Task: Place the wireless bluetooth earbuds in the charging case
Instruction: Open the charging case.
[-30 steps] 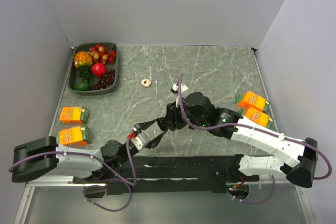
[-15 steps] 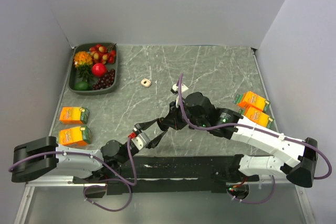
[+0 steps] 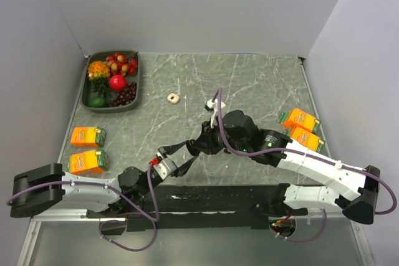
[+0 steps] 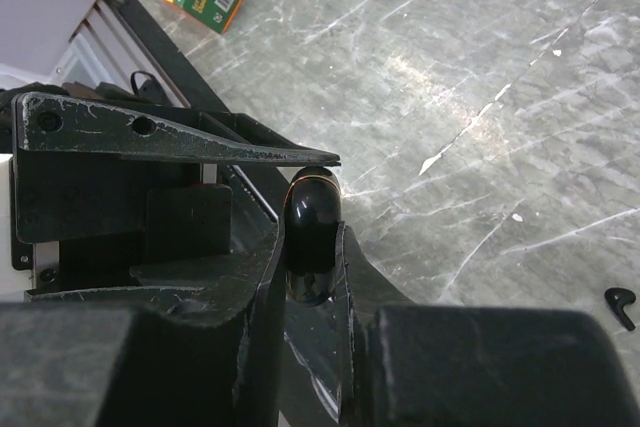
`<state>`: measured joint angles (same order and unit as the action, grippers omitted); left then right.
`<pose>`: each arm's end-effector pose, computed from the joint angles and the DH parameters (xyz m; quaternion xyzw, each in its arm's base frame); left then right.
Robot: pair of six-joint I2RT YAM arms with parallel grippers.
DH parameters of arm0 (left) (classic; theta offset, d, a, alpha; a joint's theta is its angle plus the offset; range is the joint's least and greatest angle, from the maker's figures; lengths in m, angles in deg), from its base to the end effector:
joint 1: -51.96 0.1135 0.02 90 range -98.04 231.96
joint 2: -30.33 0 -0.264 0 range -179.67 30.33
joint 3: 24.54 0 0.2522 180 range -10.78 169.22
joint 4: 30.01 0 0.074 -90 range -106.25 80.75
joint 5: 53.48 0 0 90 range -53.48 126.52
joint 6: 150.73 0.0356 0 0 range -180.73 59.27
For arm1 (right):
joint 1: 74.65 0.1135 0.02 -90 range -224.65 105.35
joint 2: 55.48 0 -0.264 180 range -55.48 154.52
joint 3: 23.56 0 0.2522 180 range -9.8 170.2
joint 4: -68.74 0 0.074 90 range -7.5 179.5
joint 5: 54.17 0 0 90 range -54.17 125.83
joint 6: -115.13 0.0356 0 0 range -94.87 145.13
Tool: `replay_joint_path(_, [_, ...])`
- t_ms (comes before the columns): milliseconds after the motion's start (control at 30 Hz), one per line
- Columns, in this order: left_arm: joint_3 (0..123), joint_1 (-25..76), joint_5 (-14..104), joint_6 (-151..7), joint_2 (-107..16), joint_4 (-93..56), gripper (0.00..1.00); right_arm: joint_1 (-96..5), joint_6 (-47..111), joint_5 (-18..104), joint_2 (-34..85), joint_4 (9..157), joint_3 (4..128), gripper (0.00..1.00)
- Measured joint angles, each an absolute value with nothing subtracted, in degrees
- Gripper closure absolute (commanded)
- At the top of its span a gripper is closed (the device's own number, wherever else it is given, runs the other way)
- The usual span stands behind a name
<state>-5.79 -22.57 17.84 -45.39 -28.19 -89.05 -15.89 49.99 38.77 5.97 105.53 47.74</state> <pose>0.0584 -0.1682 0.2129 0.3097 0.4978 -0.3157 0.7461 0.1229 0.2061 0.3389 -0.2612 0.8112 0.3648 0.3751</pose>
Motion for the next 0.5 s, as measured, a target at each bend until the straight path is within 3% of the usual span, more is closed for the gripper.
replay_joint_path(500, [-5.8, -23.1, 18.1, -45.4, -27.5, -88.9, 0.99, -15.5, 51.0, 38.2, 5.2, 105.8, 47.7, 0.78])
